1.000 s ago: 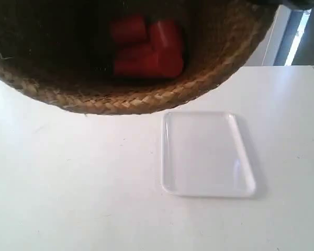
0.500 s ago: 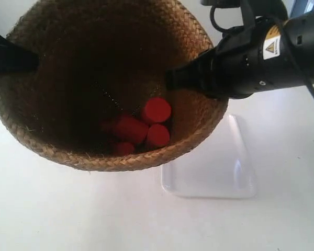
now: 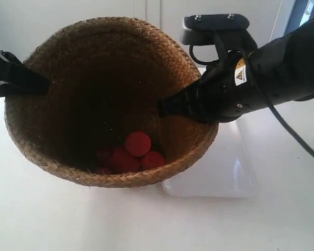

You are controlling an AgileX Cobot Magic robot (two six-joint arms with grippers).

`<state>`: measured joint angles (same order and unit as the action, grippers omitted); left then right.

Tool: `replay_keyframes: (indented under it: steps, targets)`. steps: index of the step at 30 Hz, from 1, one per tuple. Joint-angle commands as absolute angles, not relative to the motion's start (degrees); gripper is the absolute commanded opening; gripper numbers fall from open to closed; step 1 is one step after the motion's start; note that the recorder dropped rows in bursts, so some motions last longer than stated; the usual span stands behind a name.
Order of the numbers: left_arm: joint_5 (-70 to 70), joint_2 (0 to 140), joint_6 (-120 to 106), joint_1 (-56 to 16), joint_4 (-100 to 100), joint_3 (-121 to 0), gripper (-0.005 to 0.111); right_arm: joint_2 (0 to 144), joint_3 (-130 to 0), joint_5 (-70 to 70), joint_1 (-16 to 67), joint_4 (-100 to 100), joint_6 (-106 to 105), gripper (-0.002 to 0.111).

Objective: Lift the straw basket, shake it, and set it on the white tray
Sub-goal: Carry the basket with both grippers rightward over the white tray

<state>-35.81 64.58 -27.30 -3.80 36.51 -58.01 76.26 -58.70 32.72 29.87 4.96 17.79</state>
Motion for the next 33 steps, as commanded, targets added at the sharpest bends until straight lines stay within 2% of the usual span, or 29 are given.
replay_keyframes:
  steps: [1, 6, 8, 11, 14, 19, 33]
  targets:
    - [-35.12, 64.33, -28.18, -3.61, 37.62, -58.57, 0.000, 76.29, -58.73, 33.09, 29.67, 7.07, 16.37, 0.000]
    - [-43.90, 60.47, -28.19, -3.61, 37.91, -67.51, 0.000, 68.94, -67.58, 41.40, 30.23, 3.16, 9.69, 0.000]
    - [-44.82, 57.04, -28.48, -3.61, 39.32, -71.20, 0.000, 63.77, -70.42, 39.60, 30.98, 0.50, 9.00, 0.000]
    - [-39.52, 57.93, -32.94, -4.85, 38.62, -62.85, 0.000, 64.56, -59.35, 27.38, 32.43, 0.64, 9.00, 0.000]
    - [-37.78, 60.17, -29.26, -4.05, 38.90, -55.53, 0.000, 70.00, -55.32, 29.69, 31.02, 0.79, 12.24, 0.000]
    - [-32.75, 57.48, -32.60, -4.08, 41.85, -55.10, 0.000, 68.47, -56.15, 26.91, 31.25, 1.13, 11.79, 0.000]
    - [-32.61, 57.60, -32.11, -4.08, 41.45, -54.15, 0.000, 73.30, -55.89, 28.54, 31.25, 0.99, 11.79, 0.000]
